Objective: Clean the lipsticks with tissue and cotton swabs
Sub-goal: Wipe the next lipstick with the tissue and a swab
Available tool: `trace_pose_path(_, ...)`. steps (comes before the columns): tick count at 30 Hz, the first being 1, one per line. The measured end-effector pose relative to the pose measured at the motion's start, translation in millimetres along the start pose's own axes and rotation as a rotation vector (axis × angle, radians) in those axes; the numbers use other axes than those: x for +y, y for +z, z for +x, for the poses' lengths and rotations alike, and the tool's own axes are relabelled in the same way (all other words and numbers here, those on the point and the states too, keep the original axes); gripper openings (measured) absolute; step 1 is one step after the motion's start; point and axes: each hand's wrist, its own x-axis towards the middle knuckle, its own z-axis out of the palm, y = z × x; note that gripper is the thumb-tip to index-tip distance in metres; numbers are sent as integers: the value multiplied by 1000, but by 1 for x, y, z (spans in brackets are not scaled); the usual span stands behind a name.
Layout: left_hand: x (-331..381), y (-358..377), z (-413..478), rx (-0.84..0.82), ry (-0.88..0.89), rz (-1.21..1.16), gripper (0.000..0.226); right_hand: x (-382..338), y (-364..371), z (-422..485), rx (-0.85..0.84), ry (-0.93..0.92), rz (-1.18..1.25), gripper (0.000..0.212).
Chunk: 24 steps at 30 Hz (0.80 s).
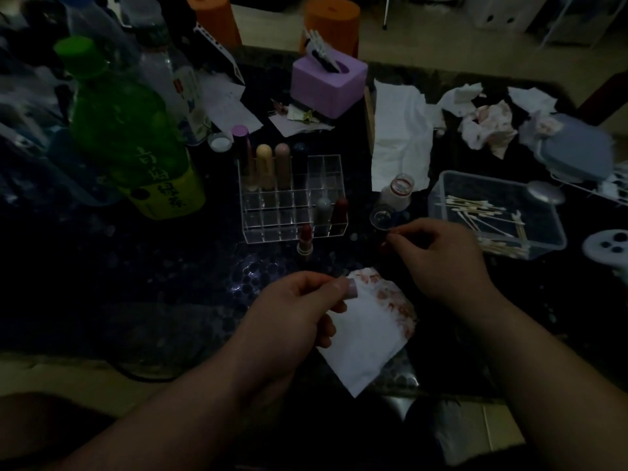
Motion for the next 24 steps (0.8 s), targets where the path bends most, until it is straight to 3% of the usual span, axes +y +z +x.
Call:
trace_pose_path(4,3,2,0,10,8,-16,20,-2,-7,-1,77,-22,37,7)
trace_pose_path(12,-1,1,5,22,8,-1,8,3,-4,-1,89,-24,26,12)
trace_pose_path(19,3,4,5,-6,-37,-166,21,4,-4,-1,125,15,46,10)
trace_pose_path(24,14,1,4,-239,-147,-441,30,-25,-19,-9,101,125,257,16)
